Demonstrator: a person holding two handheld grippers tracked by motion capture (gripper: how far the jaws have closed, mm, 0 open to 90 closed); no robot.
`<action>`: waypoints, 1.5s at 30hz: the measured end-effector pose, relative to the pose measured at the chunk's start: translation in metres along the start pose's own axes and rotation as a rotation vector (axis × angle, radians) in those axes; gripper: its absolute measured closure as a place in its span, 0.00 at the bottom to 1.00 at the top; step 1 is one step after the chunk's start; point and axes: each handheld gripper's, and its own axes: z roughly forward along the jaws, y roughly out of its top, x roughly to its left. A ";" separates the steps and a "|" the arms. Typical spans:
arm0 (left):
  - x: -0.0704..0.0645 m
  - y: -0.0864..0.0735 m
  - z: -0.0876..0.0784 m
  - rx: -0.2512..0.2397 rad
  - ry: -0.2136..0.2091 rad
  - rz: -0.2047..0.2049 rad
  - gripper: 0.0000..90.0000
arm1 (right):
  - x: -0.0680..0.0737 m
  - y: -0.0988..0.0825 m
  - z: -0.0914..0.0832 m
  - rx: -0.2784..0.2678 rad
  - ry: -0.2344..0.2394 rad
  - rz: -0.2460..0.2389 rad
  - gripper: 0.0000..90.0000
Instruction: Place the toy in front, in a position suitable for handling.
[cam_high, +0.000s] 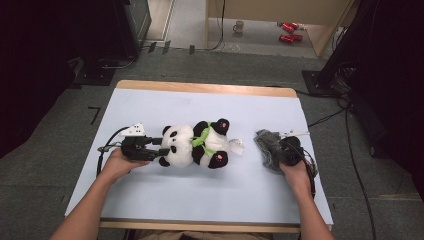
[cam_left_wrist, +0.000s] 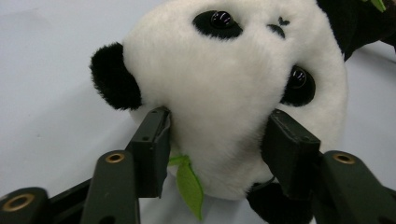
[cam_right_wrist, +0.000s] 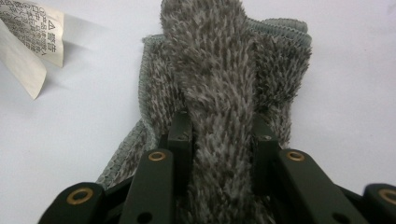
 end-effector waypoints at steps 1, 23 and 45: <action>-0.001 0.000 0.000 0.002 0.005 0.002 0.55 | 0.000 0.000 0.000 0.001 0.001 0.002 0.79; -0.035 0.036 -0.002 0.018 0.161 -0.033 0.90 | -0.003 0.016 -0.020 0.018 0.092 0.094 0.89; -0.056 0.043 0.001 0.001 0.158 -0.034 0.90 | 0.059 0.077 -0.068 -0.123 0.263 -0.043 0.89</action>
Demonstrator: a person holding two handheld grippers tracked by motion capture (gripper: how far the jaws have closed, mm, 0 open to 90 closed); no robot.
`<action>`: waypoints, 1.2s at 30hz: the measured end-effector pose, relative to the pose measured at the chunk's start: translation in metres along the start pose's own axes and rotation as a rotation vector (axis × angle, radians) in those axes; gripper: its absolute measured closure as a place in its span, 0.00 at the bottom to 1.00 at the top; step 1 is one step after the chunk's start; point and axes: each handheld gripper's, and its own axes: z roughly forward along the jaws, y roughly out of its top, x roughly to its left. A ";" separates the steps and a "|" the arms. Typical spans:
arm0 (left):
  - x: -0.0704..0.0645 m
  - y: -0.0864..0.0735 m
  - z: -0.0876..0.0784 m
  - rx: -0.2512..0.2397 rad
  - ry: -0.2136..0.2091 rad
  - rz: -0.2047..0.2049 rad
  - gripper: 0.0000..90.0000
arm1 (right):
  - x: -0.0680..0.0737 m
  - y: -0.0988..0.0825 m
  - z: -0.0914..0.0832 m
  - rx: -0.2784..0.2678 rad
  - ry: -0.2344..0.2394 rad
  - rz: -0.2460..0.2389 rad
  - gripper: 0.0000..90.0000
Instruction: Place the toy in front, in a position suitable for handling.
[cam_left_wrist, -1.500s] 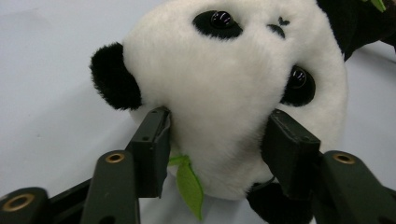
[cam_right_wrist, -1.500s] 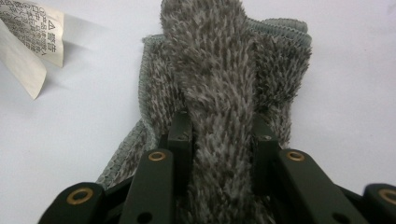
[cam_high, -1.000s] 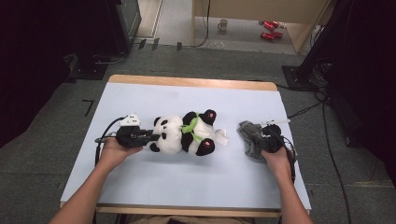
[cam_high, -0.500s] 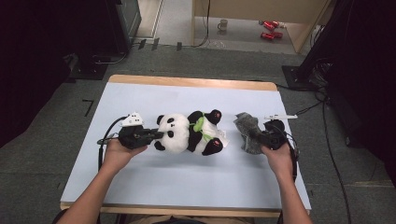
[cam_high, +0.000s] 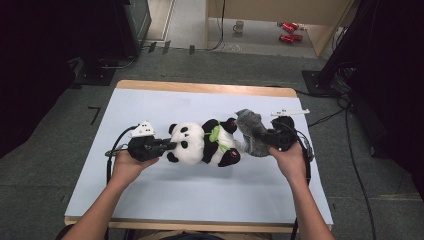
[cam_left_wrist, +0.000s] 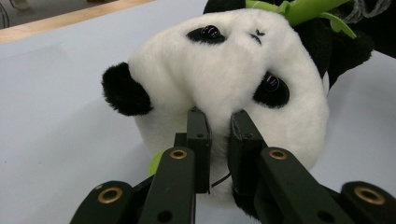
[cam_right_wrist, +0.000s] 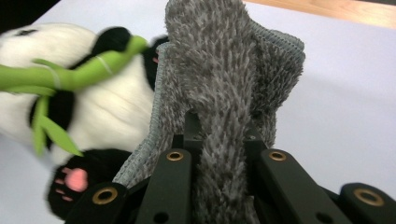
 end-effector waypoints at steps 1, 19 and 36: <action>-0.001 0.001 0.000 -0.003 -0.002 -0.004 0.91 | 0.004 0.004 -0.001 -0.006 0.007 -0.011 0.89; -0.003 0.003 0.003 -0.006 -0.030 -0.015 0.89 | 0.086 0.073 0.020 0.035 0.154 -0.167 0.89; -0.004 0.004 0.005 -0.017 -0.019 -0.013 0.88 | 0.141 0.085 0.068 0.140 0.213 -0.250 0.89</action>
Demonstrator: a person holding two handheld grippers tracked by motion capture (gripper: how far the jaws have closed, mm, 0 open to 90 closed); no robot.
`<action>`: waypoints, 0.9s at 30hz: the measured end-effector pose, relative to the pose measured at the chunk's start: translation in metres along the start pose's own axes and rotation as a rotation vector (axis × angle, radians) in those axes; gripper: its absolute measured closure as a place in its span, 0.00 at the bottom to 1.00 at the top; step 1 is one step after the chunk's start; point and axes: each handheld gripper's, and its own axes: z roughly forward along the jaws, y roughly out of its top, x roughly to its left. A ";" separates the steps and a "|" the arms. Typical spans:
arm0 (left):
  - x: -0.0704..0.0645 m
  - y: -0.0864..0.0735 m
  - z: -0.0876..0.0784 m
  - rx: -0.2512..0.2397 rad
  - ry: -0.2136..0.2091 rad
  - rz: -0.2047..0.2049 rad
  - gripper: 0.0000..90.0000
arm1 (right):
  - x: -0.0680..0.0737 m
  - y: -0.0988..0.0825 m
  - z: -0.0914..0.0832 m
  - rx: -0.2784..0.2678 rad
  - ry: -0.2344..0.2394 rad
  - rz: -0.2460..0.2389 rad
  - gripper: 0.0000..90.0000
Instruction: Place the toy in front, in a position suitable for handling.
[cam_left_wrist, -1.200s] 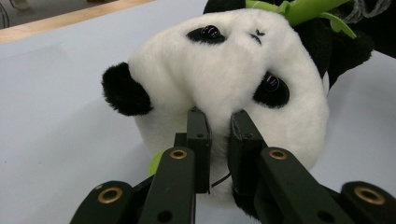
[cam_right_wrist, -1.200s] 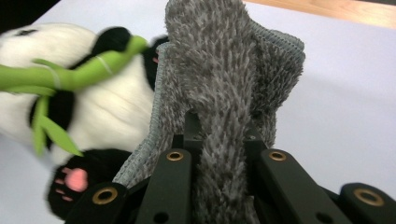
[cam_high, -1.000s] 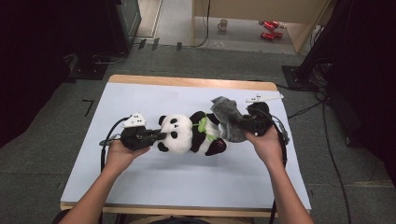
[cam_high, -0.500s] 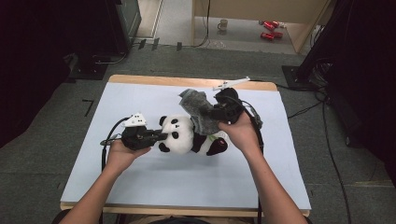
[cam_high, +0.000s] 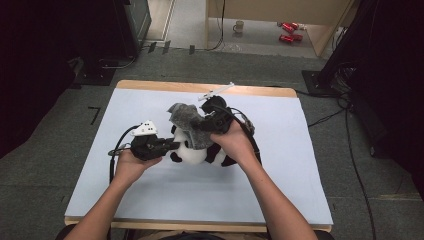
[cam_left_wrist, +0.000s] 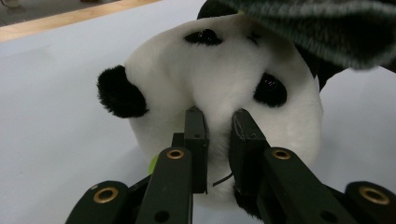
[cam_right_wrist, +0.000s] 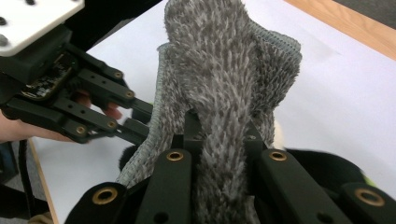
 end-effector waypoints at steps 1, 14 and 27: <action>0.000 0.000 0.000 -0.002 0.001 0.000 0.88 | 0.002 0.001 0.004 0.009 0.000 -0.007 0.89; 0.001 -0.001 0.001 0.016 0.002 0.008 0.88 | -0.013 -0.008 0.016 0.083 -0.066 0.008 0.89; 0.002 -0.002 0.001 0.006 -0.005 0.004 0.88 | -0.060 -0.026 0.008 0.101 -0.068 0.138 0.89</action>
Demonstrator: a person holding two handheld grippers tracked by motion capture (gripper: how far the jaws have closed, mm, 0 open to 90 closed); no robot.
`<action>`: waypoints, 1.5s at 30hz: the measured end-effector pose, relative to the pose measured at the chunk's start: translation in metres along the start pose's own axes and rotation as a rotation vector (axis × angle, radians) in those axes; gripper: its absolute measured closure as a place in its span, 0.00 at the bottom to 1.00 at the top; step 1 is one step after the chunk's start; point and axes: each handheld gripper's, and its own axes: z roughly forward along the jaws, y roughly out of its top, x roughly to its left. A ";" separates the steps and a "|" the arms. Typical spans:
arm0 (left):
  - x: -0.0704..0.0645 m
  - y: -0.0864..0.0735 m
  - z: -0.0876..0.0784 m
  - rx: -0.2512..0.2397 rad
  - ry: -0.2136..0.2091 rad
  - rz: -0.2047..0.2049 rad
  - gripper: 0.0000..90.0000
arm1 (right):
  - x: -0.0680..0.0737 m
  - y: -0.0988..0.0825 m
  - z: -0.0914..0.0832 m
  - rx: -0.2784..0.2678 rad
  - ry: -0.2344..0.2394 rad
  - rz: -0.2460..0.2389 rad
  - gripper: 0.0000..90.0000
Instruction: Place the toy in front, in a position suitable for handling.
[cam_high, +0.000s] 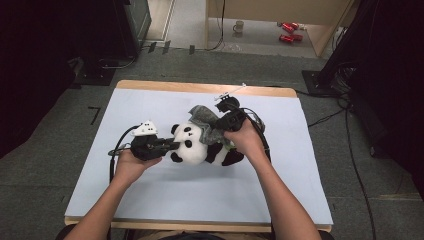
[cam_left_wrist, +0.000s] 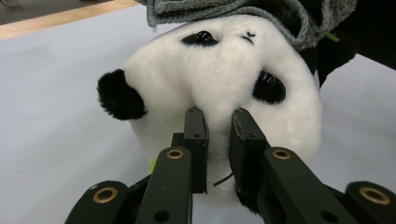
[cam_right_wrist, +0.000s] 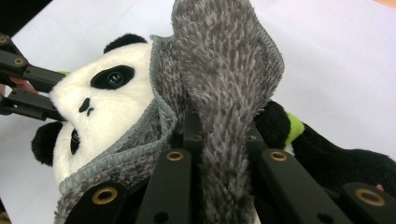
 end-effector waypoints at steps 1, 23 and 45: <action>0.000 0.000 0.000 -0.001 0.000 0.000 0.88 | 0.000 0.000 -0.001 0.000 -0.004 -0.008 0.89; 0.002 -0.002 0.000 -0.003 -0.006 -0.004 0.88 | -0.049 -0.024 -0.018 -0.021 -0.076 0.104 0.89; -0.002 0.000 -0.001 -0.030 -0.007 0.014 0.88 | -0.009 0.013 -0.044 -0.115 -0.019 0.020 0.90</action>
